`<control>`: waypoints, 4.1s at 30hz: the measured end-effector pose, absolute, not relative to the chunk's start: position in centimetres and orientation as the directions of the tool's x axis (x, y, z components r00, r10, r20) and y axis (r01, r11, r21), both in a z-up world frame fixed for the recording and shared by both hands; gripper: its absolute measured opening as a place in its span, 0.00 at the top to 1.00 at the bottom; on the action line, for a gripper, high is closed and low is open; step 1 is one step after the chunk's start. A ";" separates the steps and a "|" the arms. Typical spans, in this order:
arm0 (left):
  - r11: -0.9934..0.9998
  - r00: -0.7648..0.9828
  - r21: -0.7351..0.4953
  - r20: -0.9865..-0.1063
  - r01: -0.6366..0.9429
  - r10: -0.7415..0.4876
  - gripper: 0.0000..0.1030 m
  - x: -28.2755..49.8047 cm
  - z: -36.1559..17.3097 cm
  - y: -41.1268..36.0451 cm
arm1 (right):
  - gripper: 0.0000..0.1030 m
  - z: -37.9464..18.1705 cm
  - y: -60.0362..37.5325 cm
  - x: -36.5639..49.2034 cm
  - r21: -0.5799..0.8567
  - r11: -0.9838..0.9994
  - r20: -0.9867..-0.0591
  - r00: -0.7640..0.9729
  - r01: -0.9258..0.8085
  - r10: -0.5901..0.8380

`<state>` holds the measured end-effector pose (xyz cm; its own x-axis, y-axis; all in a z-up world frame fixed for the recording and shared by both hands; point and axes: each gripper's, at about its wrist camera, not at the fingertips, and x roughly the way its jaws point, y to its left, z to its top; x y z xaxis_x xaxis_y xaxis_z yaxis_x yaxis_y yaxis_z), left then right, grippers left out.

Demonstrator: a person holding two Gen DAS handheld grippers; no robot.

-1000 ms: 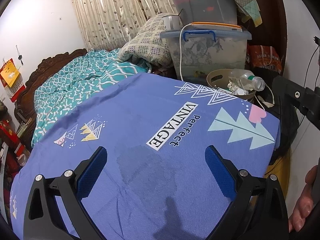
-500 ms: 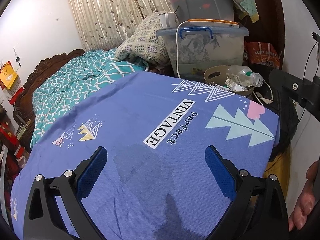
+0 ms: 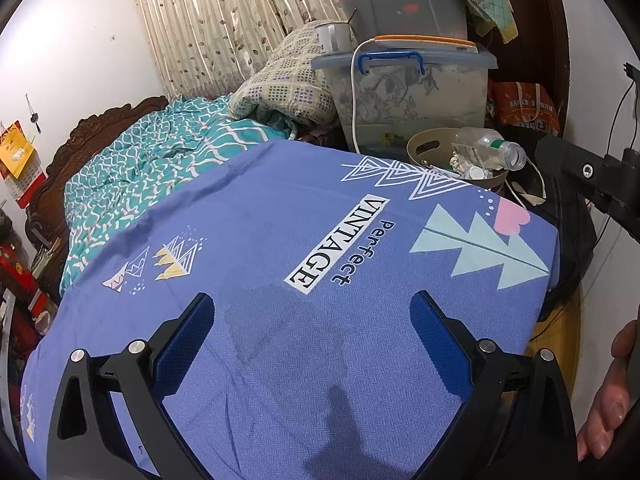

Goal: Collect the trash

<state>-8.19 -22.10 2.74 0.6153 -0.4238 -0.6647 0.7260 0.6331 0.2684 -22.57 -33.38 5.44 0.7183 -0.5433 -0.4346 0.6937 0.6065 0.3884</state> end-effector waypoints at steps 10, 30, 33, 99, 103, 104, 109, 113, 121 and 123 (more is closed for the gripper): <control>0.632 0.614 0.268 -0.666 0.727 -0.424 0.08 -8.2 2.8 -22.1 | 0.03 5.3 -33.2 -22.5 0.387 0.607 -0.436 0.718 0.694 -0.543; 0.634 0.608 0.256 -0.668 0.730 -0.430 0.08 -8.4 2.8 -22.1 | 0.03 5.3 -33.0 -22.3 0.386 0.607 -0.438 0.717 0.694 -0.542; 0.633 0.608 0.258 -0.668 0.730 -0.428 0.08 -8.4 2.8 -22.0 | 0.03 5.3 -33.0 -22.3 0.386 0.607 -0.437 0.717 0.695 -0.542; 0.715 0.609 0.143 -0.652 0.685 -0.453 0.08 -6.3 4.0 -19.3 | 0.03 6.7 -32.1 -20.2 0.341 0.658 -0.454 0.730 0.671 -0.510; 0.726 0.613 0.136 -0.650 0.675 -0.448 0.08 -5.9 4.0 -18.8 | 0.03 6.6 -31.9 -19.7 0.336 0.666 -0.457 0.733 0.666 -0.503; 0.730 0.615 0.134 -0.650 0.671 -0.447 0.08 -5.8 4.0 -18.7 | 0.03 6.6 -31.8 -19.6 0.334 0.669 -0.459 0.734 0.665 -0.500; 0.746 0.623 0.126 -0.649 0.654 -0.436 0.08 -5.2 3.9 -18.2 | 0.03 6.3 -31.8 -19.1 0.328 0.678 -0.468 0.737 0.658 -0.488; 0.758 0.631 0.126 -0.648 0.640 -0.425 0.08 -4.9 3.8 -17.9 | 0.03 6.1 -31.6 -18.7 0.325 0.684 -0.474 0.738 0.653 -0.480; 0.767 0.637 0.128 -0.651 0.629 -0.413 0.08 -4.5 3.6 -17.7 | 0.03 5.7 -31.7 -18.3 0.324 0.692 -0.484 0.742 0.645 -0.465; 0.768 0.637 0.129 -0.652 0.627 -0.411 0.08 -4.5 3.5 -17.8 | 0.03 5.6 -31.7 -18.2 0.324 0.693 -0.487 0.742 0.644 -0.461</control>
